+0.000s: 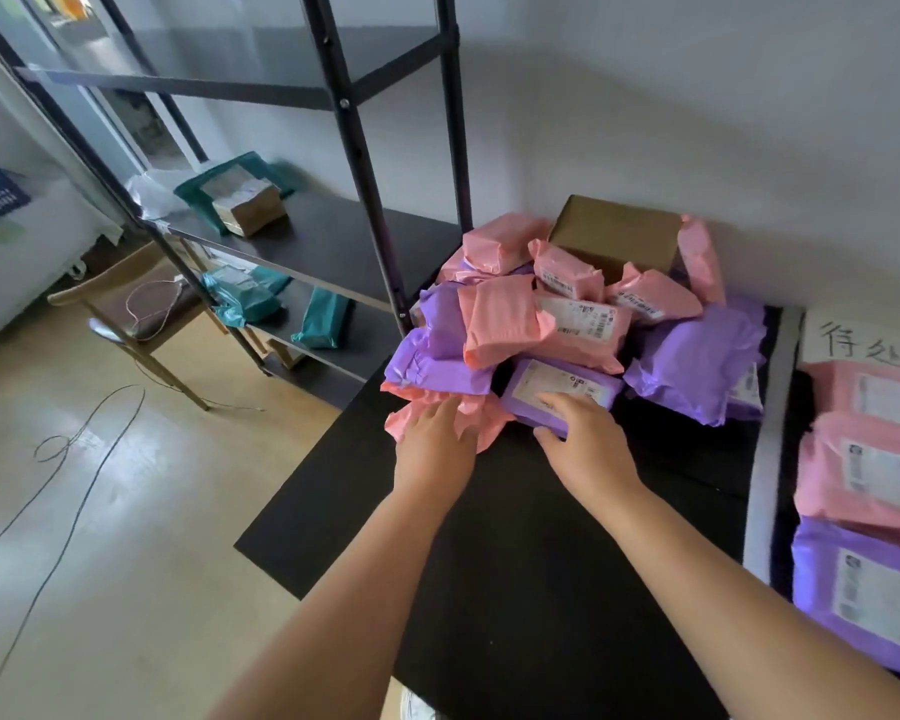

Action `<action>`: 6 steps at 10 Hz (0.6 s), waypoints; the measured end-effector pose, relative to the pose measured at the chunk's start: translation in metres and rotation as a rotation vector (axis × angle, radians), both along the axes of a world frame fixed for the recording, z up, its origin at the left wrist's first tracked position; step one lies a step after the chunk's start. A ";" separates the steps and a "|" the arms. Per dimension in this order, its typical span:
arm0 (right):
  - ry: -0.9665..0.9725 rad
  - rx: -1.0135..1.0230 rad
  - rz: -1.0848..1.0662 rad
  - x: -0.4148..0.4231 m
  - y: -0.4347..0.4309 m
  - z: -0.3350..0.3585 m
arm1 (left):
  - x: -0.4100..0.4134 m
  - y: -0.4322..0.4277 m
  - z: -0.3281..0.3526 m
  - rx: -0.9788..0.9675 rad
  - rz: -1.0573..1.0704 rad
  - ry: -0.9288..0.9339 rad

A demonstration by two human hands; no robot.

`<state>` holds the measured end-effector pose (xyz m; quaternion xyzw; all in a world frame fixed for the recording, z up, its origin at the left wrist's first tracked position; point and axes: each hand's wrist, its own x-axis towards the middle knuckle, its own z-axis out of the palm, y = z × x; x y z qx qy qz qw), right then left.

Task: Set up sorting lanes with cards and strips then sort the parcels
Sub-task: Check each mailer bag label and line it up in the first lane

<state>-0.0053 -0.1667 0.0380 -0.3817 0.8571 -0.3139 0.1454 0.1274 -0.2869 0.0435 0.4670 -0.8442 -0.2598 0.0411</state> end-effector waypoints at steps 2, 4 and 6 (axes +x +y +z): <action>0.142 0.048 -0.084 -0.043 -0.049 0.002 | -0.045 -0.059 -0.004 0.089 -0.017 0.104; 0.200 0.233 -0.176 -0.075 -0.101 0.003 | -0.081 -0.110 -0.023 0.270 -0.010 0.242; 0.195 0.333 -0.269 -0.083 -0.128 -0.007 | -0.095 -0.136 -0.039 0.294 -0.130 0.190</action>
